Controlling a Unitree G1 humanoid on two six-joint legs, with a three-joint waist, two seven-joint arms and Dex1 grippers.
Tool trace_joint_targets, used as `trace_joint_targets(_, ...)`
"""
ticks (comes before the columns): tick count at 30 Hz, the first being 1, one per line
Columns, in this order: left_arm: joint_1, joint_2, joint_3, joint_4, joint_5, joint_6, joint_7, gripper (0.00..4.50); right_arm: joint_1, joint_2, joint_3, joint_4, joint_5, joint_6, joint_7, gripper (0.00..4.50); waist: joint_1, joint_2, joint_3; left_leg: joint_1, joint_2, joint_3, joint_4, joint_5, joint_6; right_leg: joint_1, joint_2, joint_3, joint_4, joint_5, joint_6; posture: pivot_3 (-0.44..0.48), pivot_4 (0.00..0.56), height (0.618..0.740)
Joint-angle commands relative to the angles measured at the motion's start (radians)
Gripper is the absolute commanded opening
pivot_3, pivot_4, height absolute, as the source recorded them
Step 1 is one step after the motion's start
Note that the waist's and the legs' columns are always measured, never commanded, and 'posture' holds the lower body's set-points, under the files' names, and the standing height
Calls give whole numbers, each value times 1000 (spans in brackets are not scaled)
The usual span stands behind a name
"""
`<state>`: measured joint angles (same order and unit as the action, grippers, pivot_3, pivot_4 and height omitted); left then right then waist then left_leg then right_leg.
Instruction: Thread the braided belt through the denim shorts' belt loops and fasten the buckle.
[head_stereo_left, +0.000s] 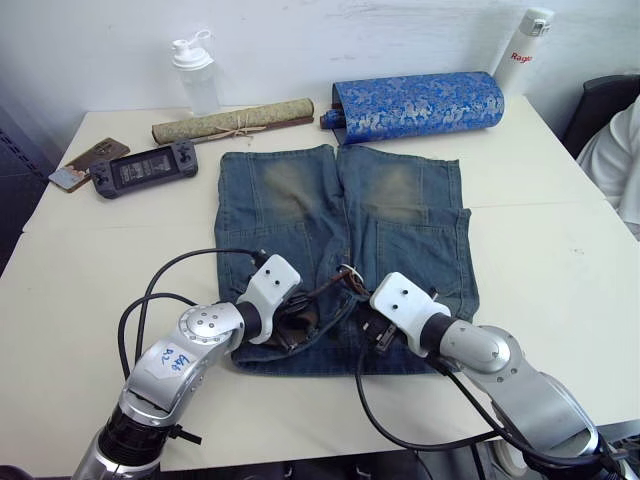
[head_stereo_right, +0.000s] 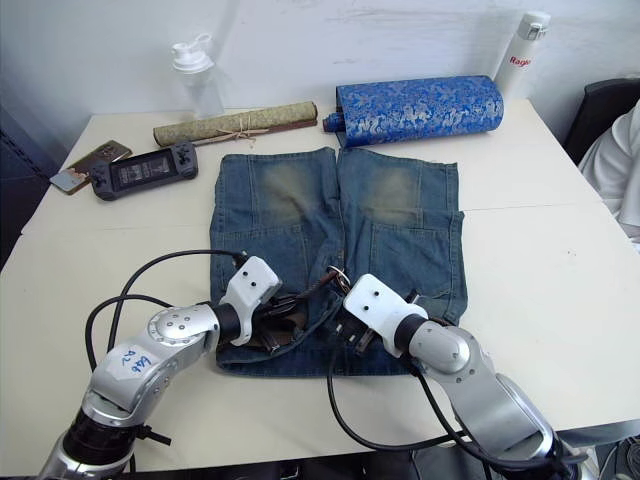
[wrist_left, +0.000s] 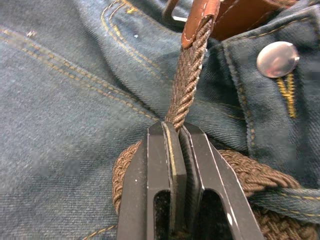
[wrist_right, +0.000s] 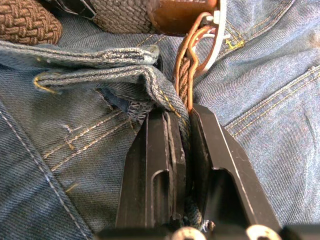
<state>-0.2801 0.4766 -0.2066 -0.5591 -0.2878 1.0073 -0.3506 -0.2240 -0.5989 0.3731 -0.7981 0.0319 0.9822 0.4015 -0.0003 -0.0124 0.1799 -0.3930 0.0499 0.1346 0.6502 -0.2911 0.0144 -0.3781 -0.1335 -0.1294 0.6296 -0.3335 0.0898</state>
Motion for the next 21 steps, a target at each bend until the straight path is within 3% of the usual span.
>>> trace_joint_targets(1, -16, -28, 18, 5, 16, 53, 43, 0, -10, -14, 23, -21, -23, -19, 3, 82, 0, 0, 0, 0, 0, 0, 0, 0, 0, 0, 0, 0, 0, 0, 0, 0, 150, 717)
trace_joint_targets(9, -77, -115, -8, -14, -9, 50, 48, 0, -18, -40, 82, 4, -76, -17, 10, 82, 1, 0, 0, 0, 0, 0, 0, 0, 0, 0, 0, 0, 0, 0, 0, 0, 150, 717)
trace_joint_targets(21, -103, -80, -95, -20, 34, -19, -4, 0, -62, -43, 148, 50, -137, 9, 28, 82, 4, 0, 0, -1, -1, 0, 1, 0, 0, 0, 0, -1, 0, 0, 0, 0, 150, 717)
